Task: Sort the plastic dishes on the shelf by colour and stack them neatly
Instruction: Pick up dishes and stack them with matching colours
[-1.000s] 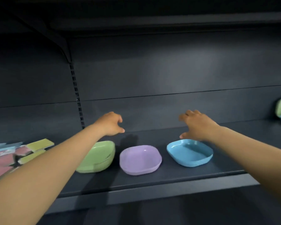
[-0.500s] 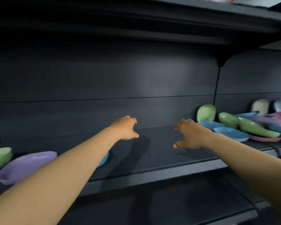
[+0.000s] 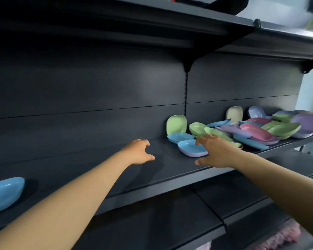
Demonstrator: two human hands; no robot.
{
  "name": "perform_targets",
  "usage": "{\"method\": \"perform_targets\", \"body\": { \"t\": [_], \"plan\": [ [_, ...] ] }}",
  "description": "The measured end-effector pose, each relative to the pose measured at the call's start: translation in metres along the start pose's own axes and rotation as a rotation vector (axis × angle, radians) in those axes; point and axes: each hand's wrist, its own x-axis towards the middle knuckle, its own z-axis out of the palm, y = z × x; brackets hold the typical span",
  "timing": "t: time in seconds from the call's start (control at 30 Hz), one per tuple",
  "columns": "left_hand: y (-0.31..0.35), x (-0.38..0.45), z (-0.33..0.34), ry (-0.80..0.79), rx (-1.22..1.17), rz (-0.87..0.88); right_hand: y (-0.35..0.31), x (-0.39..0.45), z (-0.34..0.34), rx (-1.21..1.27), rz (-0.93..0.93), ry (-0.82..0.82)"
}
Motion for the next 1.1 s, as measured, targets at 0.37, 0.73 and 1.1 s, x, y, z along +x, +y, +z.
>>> {"method": "perform_targets", "body": {
  "t": [0.37, 0.73, 1.1],
  "plan": [
    [0.023, 0.144, 0.024, 0.016, -0.218, -0.131, 0.100, 0.086, 0.004, 0.098, -0.055, -0.055],
    [0.024, 0.261, 0.071, -0.017, -0.711, -0.355, 0.138, 0.220, 0.054, 0.179, -0.245, -0.330],
    [0.027, 0.319, 0.107, -0.025, -0.702, -0.489, 0.144, 0.289, 0.084, 0.129, -0.406, -0.569]
  ]
}}
